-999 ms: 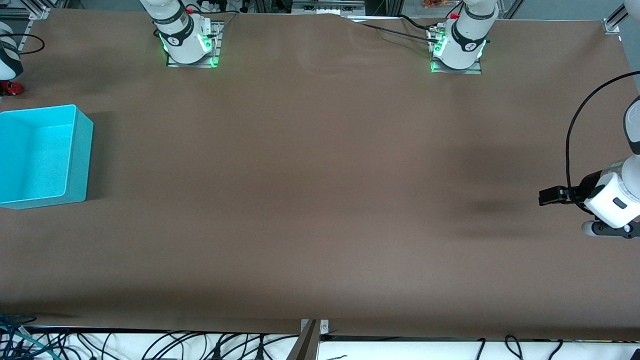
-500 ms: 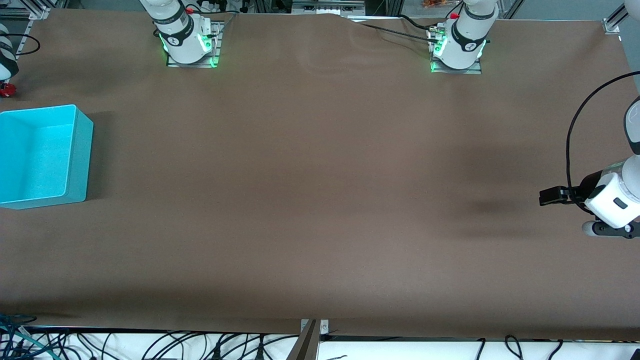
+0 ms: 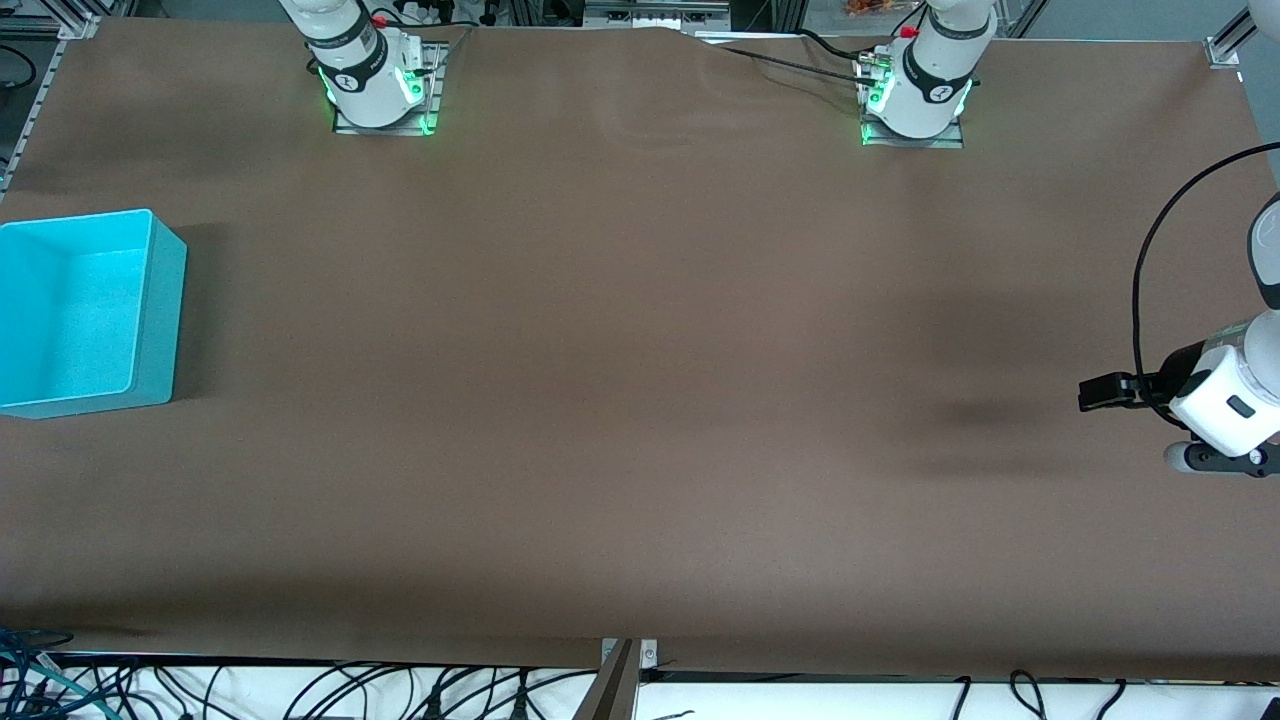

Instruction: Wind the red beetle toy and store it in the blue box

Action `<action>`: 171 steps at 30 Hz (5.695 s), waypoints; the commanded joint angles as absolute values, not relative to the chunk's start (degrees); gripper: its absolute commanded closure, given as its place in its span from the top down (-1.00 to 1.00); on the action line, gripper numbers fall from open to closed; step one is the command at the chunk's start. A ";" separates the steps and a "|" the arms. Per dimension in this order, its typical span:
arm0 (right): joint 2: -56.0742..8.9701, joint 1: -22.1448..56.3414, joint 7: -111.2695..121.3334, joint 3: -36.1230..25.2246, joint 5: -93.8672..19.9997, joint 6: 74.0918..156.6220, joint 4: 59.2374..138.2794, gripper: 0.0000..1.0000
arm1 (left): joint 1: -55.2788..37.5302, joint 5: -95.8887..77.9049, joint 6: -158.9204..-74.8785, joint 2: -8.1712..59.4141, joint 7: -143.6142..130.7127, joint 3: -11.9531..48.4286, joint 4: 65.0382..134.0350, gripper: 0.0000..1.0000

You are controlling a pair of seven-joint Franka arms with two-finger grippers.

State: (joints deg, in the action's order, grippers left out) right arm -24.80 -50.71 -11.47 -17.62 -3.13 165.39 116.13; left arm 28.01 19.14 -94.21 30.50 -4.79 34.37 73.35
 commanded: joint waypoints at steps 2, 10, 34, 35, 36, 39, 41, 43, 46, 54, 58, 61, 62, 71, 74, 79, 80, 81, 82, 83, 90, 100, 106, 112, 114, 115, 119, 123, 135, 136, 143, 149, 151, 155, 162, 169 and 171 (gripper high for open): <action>-22.06 -51.42 -9.84 -16.44 -3.87 163.65 115.93 -1.00 | 27.69 20.65 -93.25 30.67 -3.69 34.28 72.51 1.00; -19.96 -51.42 -9.67 -15.91 -3.52 161.20 115.40 -1.00 | 27.60 20.65 -93.25 30.67 -3.69 34.28 72.51 1.00; -16.70 -51.06 -6.08 -15.29 -3.52 158.73 115.05 -1.00 | 27.68 20.65 -93.25 30.67 -3.69 34.28 72.51 1.00; -16.26 -51.06 -4.93 -15.21 -3.52 158.73 115.05 -1.00 | 27.60 20.65 -93.25 30.76 -3.69 34.28 72.51 1.00; -15.74 -50.89 -3.96 -15.12 -3.52 158.73 115.05 -1.00 | 27.68 20.65 -93.25 30.67 -3.69 34.28 72.51 1.00; -14.77 -49.40 -1.76 -14.86 -3.69 158.56 115.14 -1.00 | 27.60 20.65 -93.25 30.76 -3.69 34.28 72.51 1.00; -14.42 -47.38 -1.76 -14.85 -3.78 158.55 115.49 -1.00 | 27.69 20.65 -93.25 30.76 -3.69 34.28 72.51 1.00; -14.15 -45.80 -1.76 -14.85 -4.04 158.38 115.84 -1.00 | 27.69 20.65 -93.25 30.76 -3.69 34.28 72.51 1.00; -14.24 -43.95 -2.28 -14.85 -4.22 157.59 115.75 -1.00 | 27.69 20.65 -93.25 30.76 -3.69 34.28 72.51 1.00; -14.68 -43.07 -1.67 -13.89 -3.96 146.72 110.93 -1.00 | 27.69 20.65 -93.25 30.76 -3.69 34.28 72.51 1.00; -14.77 -42.28 -0.44 -13.71 -3.78 136.42 106.01 -1.00 | 27.60 20.57 -93.25 30.76 -3.69 34.28 72.51 1.00; -15.29 -41.84 1.92 -13.18 -3.60 133.25 103.71 -1.00 | 27.07 20.65 -93.25 30.67 -3.78 34.37 72.51 1.00; -15.38 -41.75 2.72 -13.10 -3.60 133.07 103.45 -1.00 | 26.98 20.65 -93.25 30.67 -3.69 34.28 72.51 1.00; -19.16 -39.99 3.96 -10.02 -4.31 132.89 103.97 -1.00 | 26.98 20.65 -93.25 30.67 -3.69 34.28 72.51 1.00; -18.90 -40.25 4.30 -8.35 -4.22 132.28 104.50 -1.00 | 26.98 20.65 -93.25 30.67 -3.69 34.28 72.51 1.00; -17.93 -40.70 9.74 -6.77 -4.22 124.21 103.28 -1.00 | 26.98 20.65 -93.25 30.67 -3.69 34.28 72.51 1.00; -17.67 -40.61 10.54 -6.68 -4.31 122.71 103.18 -1.00 | 26.98 20.65 -93.25 30.67 -3.69 34.28 72.51 1.00; -17.32 -40.43 10.81 -6.33 -4.31 121.65 103.10 -1.00 | 26.98 20.65 -93.25 30.67 -3.69 34.28 72.51 1.00; -17.05 -40.43 11.07 -5.81 -4.31 121.12 103.01 -1.00 | 26.98 20.65 -93.25 30.67 -3.69 34.28 72.51 1.00; -16.96 -40.52 11.07 -4.93 -4.31 120.94 103.01 -1.00 | 26.98 20.65 -93.25 30.67 -3.69 34.28 72.51 1.00; -17.05 -40.69 13.27 -1.68 -4.22 121.38 102.92 -1.00 | 26.98 20.65 -93.25 30.67 -3.69 34.28 72.42 1.00; -17.31 -40.61 13.36 3.77 -3.61 121.20 102.92 -1.00 | 27.25 20.65 -93.25 30.67 -3.69 34.19 72.51 1.00; -17.23 -40.34 13.45 6.32 -3.16 120.76 103.45 -1.00 | 27.33 20.57 -93.25 30.76 -3.69 34.10 72.51 1.00; -17.31 -40.34 15.64 7.82 0.08 120.85 103.89 -1.00 | 27.33 20.65 -93.25 30.76 -3.69 34.10 72.51 1.00; -17.31 -40.43 16.69 7.82 0.70 120.85 103.89 -1.00 | 27.42 20.65 -93.25 30.76 -3.69 34.10 72.51 1.00; -17.40 -40.52 17.48 7.82 1.05 120.85 103.89 -1.00 | 27.42 20.65 -93.25 30.76 -3.69 34.10 72.51 1.00; -18.63 -41.22 21.00 7.82 3.34 121.46 103.89 -1.00 | 27.33 20.65 -93.25 30.76 -3.69 34.10 72.51 1.00; -20.04 -41.40 22.41 7.82 4.74 123.92 103.89 -1.00 | 27.33 20.65 -93.25 30.76 -3.69 34.10 72.42 1.00; -25.66 -44.38 24.96 7.56 4.92 129.99 103.97 -1.00 | 27.42 20.65 -93.25 30.76 -3.69 34.10 72.51 1.00; -25.75 -44.65 24.96 7.56 4.92 129.99 103.97 -1.00 | 27.42 20.57 -93.25 30.76 -3.69 34.10 72.51 1.00; -26.28 -45.53 25.31 6.51 5.01 129.99 105.20 -1.00 | 27.42 20.65 -93.25 30.76 -3.69 34.10 72.51 1.00; -28.03 -46.40 25.31 5.71 5.01 130.08 105.38 -1.00 | 27.42 20.65 -93.25 30.76 -3.69 34.10 72.51 1.00; -29.09 -47.46 25.40 5.71 5.10 130.17 105.38 -1.00 | 27.42 20.65 -93.25 30.76 -3.69 34.10 72.51 1.00; -30.58 -48.78 26.10 5.71 5.36 130.25 105.47 -1.00 | 27.42 20.57 -93.25 30.76 -3.69 34.10 72.51 1.00; -32.34 -50.97 26.89 5.63 5.63 130.78 105.38 -1.00 | 27.42 20.65 -93.25 30.76 -3.69 34.10 72.51 1.00; -33.84 -52.29 27.16 5.63 5.89 133.68 105.47 -1.00 | 27.42 20.65 -93.25 30.76 -3.69 34.10 72.51 1.00; -34.19 -52.38 27.16 5.63 5.89 133.77 105.47 -1.00 | 27.51 20.57 -93.25 30.76 -3.69 34.01 72.51 1.00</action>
State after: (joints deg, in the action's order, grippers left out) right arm -33.01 -51.16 26.39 5.06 4.86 132.29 105.16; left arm 27.48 19.14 -94.21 30.54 -4.78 33.91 73.35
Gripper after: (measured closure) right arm 0.533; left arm 0.000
